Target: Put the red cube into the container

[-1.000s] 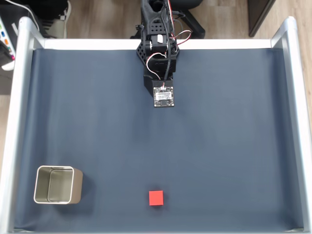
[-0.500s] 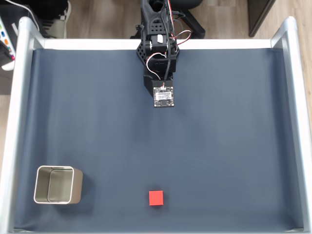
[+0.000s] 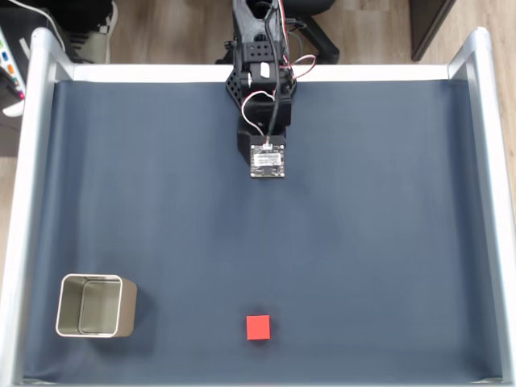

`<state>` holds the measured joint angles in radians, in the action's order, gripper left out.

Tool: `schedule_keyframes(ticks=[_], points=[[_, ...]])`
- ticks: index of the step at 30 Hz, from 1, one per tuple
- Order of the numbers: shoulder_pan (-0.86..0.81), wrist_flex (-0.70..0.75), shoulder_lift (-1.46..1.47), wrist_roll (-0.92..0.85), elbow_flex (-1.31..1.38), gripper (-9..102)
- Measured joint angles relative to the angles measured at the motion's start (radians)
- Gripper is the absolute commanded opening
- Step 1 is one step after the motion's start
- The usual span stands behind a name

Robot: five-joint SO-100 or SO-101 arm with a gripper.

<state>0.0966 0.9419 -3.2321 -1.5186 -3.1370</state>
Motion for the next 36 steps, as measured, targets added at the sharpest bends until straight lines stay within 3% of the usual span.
schedule_keyframes(ticks=[5, 9, 24, 36], points=[[-0.009, -0.36, 0.141, 0.015, 0.0, 0], [-0.009, -0.469, 0.281, 0.008, 0.057, 0], [0.002, -0.457, 0.841, 0.041, 0.635, 0], [-0.04, -0.342, 1.278, 0.002, 1.051, 15]])
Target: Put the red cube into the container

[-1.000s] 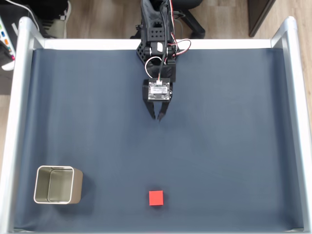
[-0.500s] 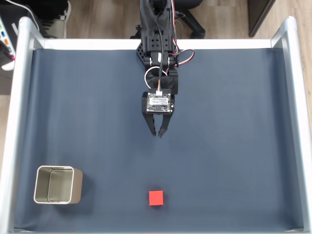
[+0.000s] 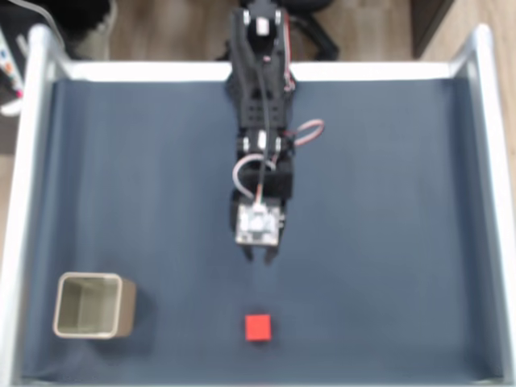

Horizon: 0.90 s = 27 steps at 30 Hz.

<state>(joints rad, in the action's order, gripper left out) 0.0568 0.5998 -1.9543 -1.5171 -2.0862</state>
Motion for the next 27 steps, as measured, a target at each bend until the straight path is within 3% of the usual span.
schedule_keyframes(ticks=[10, 27], points=[[-0.057, -0.051, 0.21, -0.181, 0.147, 29], [-0.069, -0.13, 0.572, -0.224, 0.434, 33]])
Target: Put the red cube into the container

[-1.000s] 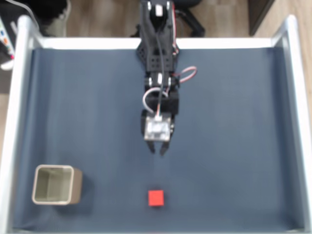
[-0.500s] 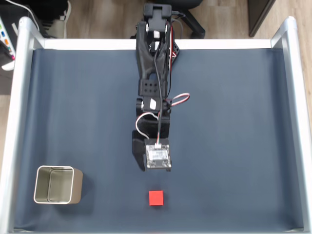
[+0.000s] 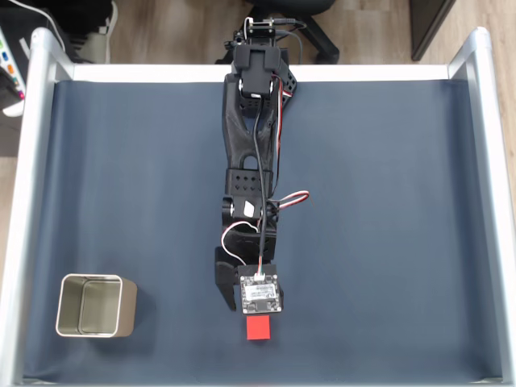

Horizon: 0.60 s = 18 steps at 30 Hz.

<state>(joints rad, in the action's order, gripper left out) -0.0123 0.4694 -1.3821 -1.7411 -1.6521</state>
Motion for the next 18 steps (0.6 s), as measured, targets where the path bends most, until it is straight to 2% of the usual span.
schedule_keyframes(ticks=[5, 18], points=[[0.0, -0.061, 0.058, -0.014, 0.014, 33], [0.0, -0.097, 0.176, -0.015, 0.087, 33]])
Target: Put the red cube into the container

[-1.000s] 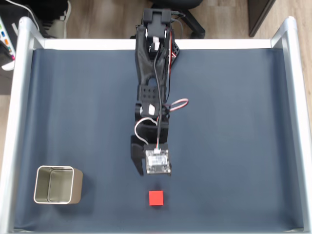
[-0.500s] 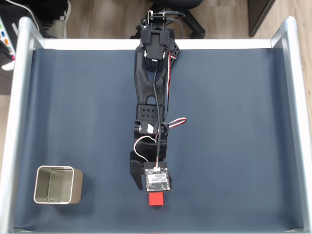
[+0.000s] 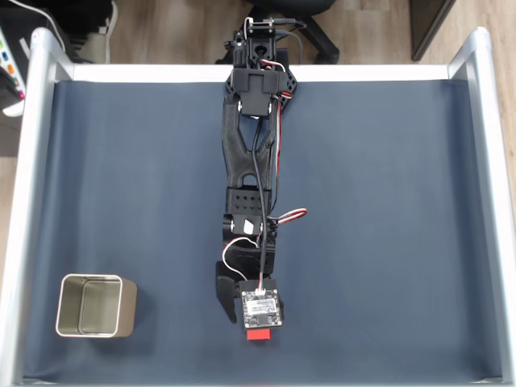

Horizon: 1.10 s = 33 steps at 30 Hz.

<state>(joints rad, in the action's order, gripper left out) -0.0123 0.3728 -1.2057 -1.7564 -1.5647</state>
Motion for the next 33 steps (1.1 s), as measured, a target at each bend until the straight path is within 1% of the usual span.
schedule_keyframes(ticks=[14, 18, 22, 26, 33], points=[[0.011, -0.083, 0.066, 0.009, 0.02, 30], [0.02, -0.094, 0.067, 0.02, 0.02, 25], [0.023, -0.094, 0.083, 0.018, 0.02, 16], [0.032, -0.092, 0.083, 0.018, 0.028, 0], [0.031, -0.061, 0.083, -0.023, 0.034, 0]])
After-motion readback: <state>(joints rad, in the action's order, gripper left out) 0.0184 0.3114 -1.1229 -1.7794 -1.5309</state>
